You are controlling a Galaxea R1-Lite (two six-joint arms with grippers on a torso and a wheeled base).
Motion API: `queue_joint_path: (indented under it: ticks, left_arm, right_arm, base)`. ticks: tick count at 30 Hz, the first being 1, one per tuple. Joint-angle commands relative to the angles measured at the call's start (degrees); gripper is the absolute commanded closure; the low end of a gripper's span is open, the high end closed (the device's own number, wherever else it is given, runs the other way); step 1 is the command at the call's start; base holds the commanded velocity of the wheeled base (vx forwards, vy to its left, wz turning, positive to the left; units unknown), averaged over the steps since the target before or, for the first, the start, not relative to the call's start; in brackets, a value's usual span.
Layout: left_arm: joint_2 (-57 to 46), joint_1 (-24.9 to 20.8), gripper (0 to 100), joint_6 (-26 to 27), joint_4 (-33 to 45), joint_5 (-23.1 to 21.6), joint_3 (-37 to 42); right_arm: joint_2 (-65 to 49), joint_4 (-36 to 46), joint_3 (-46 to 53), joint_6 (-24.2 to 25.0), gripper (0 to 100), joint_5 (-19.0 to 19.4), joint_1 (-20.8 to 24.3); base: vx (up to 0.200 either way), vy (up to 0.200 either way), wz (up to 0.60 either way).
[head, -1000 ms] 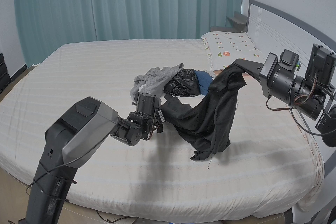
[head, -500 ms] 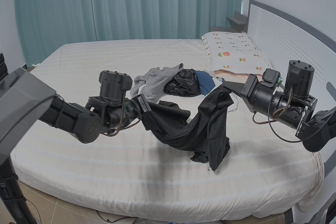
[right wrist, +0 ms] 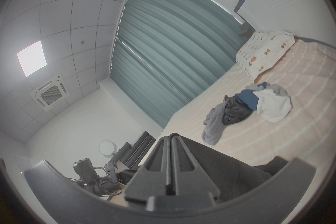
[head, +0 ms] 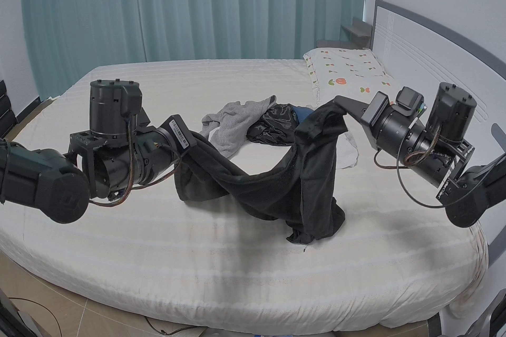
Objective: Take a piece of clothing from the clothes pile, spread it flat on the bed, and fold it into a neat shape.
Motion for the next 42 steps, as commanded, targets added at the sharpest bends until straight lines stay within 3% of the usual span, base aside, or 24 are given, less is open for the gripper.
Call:
queue_joint_path:
  ticks: [1,8,22,42]
  left_arm:
    - [0.6,0.0,100,-1.7,-4.5,-0.1,6.1]
    - [3.4,0.0,100,-2.4,-12.3,-0.5,10.6]
    - [3.6,-0.2,100,-2.9,-12.6,-0.7,12.7]
    - [3.3,-0.2,100,-2.8,-13.7,-0.5,12.6]
  right_arm:
    - [5.9,-0.2,0.9,0.0,100,-0.7,2.1]
    - [5.0,-0.1,1.0,0.0,100,-0.8,2.0]
    - [3.9,0.8,1.1,-0.4,100,-1.8,2.0]
    - [3.2,1.0,1.7,-0.9,100,-1.9,2.4]
  base:
    - [0.000,0.000,0.00]
    - [0.000,0.000,0.00]
    - [-0.171,0.000,0.00]
    - [0.000,0.000,0.00]
